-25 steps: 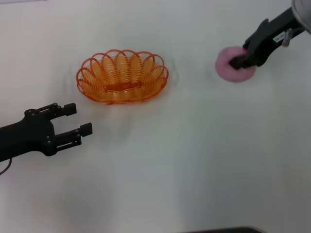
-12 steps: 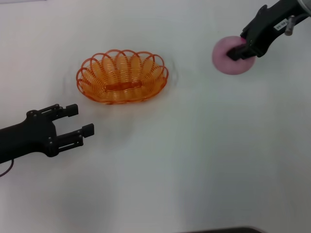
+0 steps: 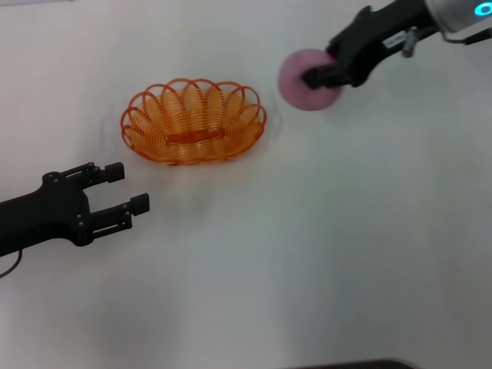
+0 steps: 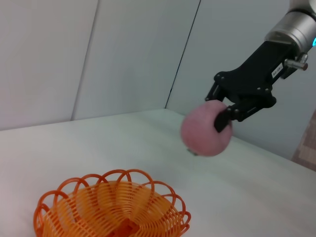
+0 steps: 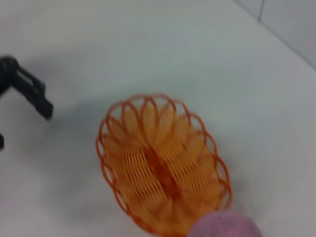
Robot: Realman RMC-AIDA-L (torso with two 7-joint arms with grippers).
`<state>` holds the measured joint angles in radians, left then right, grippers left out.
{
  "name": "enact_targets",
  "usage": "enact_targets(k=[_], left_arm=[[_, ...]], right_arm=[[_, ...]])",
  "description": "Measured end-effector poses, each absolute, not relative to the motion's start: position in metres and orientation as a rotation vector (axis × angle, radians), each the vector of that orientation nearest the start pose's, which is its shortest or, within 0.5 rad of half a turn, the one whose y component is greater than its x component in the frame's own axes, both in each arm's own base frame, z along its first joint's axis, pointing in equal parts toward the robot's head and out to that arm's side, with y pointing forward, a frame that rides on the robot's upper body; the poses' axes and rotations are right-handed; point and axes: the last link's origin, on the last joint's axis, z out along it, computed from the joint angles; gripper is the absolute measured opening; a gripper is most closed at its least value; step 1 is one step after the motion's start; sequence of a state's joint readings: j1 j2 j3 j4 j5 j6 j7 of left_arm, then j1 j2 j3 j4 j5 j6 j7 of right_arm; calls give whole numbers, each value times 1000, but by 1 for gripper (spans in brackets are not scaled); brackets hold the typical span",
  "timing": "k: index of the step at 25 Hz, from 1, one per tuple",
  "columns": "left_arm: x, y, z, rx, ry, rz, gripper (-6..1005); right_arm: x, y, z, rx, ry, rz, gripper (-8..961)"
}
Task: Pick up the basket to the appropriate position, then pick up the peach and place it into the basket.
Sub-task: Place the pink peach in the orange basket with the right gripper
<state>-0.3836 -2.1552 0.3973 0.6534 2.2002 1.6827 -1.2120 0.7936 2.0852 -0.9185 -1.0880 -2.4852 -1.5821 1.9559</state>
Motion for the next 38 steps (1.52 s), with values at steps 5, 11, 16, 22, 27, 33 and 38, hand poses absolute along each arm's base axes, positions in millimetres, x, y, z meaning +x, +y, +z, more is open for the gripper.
enact_targets(k=[5,11,16,22,27,33,38], left_arm=[[-310,263,-12,-2636,-733,-754,738],[-309,263,-13,-2638,-732,-756,738],[-308,263,-15,-2640,-733,-766,738],[-307,264,-15,-2637,-726,-769,738],[-306,265,-15,-2637,-721,-768,737],[-306,265,-17,-2636,-728,-772,737],[-307,267,-20,-2628,-741,-766,737]], right_arm=[[164,404,5,-2842,497,120,226],[164,406,-32,-2834,467,357,227],[174,400,-66,-2775,418,507,227],[192,386,-91,-2671,374,646,227],[195,383,-94,-2651,370,662,227],[196,383,-95,-2645,376,652,228],[196,384,-97,-2644,372,643,228]])
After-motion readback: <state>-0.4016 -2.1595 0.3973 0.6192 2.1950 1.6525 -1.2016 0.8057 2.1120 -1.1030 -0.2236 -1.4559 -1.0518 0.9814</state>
